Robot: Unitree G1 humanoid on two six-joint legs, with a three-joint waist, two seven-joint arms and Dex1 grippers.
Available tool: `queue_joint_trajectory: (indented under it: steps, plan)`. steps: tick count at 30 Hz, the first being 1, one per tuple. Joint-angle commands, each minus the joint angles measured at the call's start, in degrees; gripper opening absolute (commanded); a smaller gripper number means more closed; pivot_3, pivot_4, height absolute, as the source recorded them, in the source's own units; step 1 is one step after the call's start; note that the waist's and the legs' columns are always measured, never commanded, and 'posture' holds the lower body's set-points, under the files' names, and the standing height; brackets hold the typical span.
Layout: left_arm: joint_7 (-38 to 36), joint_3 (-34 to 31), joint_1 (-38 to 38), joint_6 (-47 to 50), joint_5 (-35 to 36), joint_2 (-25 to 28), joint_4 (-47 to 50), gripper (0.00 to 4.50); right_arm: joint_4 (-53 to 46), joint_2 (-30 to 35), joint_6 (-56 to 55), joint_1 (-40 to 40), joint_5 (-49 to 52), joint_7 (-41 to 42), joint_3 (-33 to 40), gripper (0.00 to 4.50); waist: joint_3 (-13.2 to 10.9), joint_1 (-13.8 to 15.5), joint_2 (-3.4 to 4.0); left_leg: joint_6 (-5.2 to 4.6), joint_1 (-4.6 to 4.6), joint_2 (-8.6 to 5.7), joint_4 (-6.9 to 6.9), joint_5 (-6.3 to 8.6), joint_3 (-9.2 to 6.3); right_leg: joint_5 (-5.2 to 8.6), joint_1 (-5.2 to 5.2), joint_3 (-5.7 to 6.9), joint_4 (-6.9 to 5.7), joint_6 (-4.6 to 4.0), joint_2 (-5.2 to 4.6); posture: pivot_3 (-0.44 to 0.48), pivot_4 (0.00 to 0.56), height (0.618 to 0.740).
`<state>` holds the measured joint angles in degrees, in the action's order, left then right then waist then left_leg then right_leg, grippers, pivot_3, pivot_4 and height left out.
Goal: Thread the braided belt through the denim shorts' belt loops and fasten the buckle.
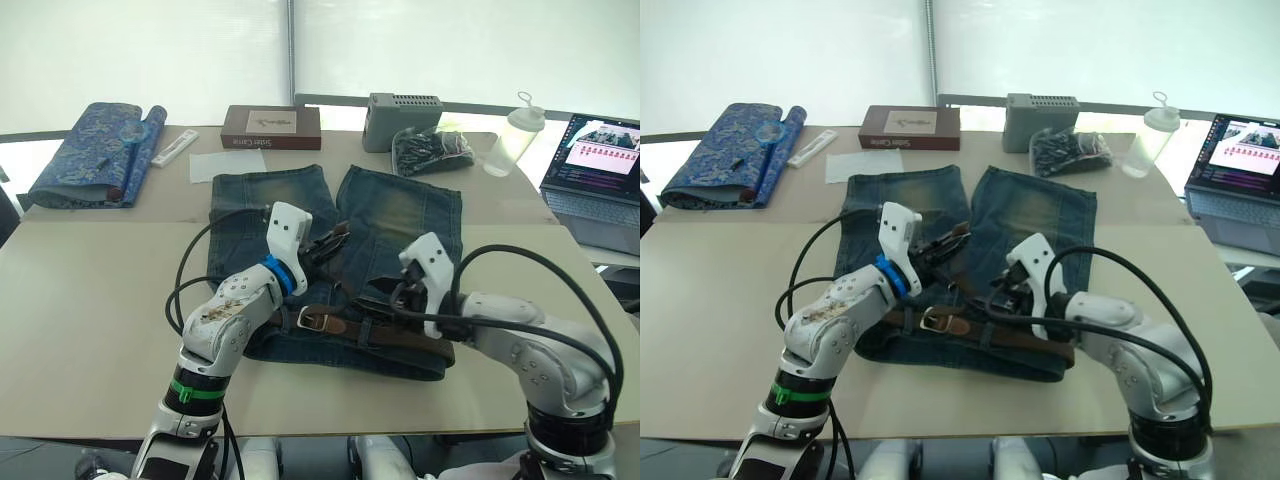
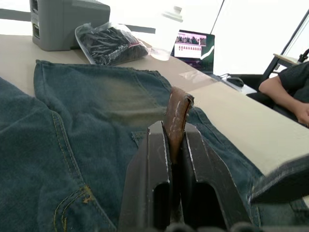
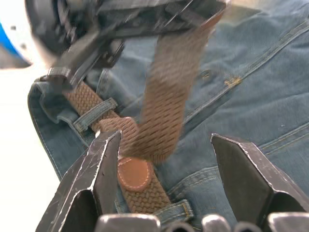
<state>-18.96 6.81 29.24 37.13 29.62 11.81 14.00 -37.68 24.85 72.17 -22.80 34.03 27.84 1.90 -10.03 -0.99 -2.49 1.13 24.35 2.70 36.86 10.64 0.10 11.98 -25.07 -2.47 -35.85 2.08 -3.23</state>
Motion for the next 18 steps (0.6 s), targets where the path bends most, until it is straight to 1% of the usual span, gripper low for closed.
queue_joint_trajectory:
  steps: [1,4,7,10,16,17,18]
  plan:
    - [-1.09,-0.57,1.34,-0.18,-0.21,-0.31,0.92,0.0,-0.95,-2.77,1.0,-2.02,0.17,-3.76,-1.88,3.26,0.0,-0.1,0.0,0.0,-0.01,0.0,0.0,0.0,0.0,0.0,0.0,-0.01,-0.02,0.0,0.0,0.0,0.15,0.718]
    - [-1.61,-0.4,1.55,-0.12,-0.65,-0.3,1.06,0.0,0.09,-3.94,3.81,-2.44,-0.84,-6.9,-3.11,3.26,0.0,0.08,0.0,0.0,-0.01,0.0,0.01,0.0,-0.01,-0.01,0.0,0.0,-0.04,0.01,0.0,0.0,0.15,0.718]
    - [-2.2,-0.21,1.46,-0.24,-0.99,-0.1,1.3,0.0,1.36,-5.22,6.12,-3.04,-1.67,-9.92,-2.86,3.26,0.0,0.26,0.0,0.0,0.02,-0.01,0.04,0.0,0.0,-0.02,0.0,0.0,-0.03,0.02,-0.02,0.0,0.15,0.718]
    - [-3.07,-0.03,1.26,-0.7,-1.37,0.26,1.59,0.0,2.22,-5.92,7.97,-3.56,-2.23,-11.81,-2.18,2.46,0.0,0.22,0.0,0.0,0.03,-0.01,0.04,0.0,0.0,-0.02,0.0,0.0,-0.02,0.03,-0.03,0.0,0.15,0.718]
    - [-4.62,0.44,0.85,-1.16,-2.11,0.38,2.25,0.0,2.71,-7.14,9.96,-4.0,-2.74,-14.27,-1.82,0.39,0.0,0.17,0.01,-0.01,0.02,0.0,0.04,0.0,0.0,-0.02,-0.01,0.0,-0.03,0.02,-0.01,0.0,0.15,0.718]
    - [-5.81,0.05,0.56,-0.57,-0.9,0.52,2.6,0.0,2.57,-7.53,10.22,-3.95,-2.66,-14.52,-1.73,0.09,0.0,0.17,0.01,-0.01,0.02,0.0,0.04,0.0,0.0,-0.02,-0.01,0.0,-0.03,0.02,-0.01,0.0,0.15,0.718]
    - [-6.71,-0.26,0.36,-0.11,0.0,0.61,2.84,0.0,2.47,-7.82,10.43,-3.94,-2.59,-14.69,-1.65,0.03,0.0,0.12,0.01,0.0,0.02,0.0,0.04,0.0,0.0,-0.02,-0.01,0.0,-0.03,0.02,-0.01,0.0,0.15,0.718]
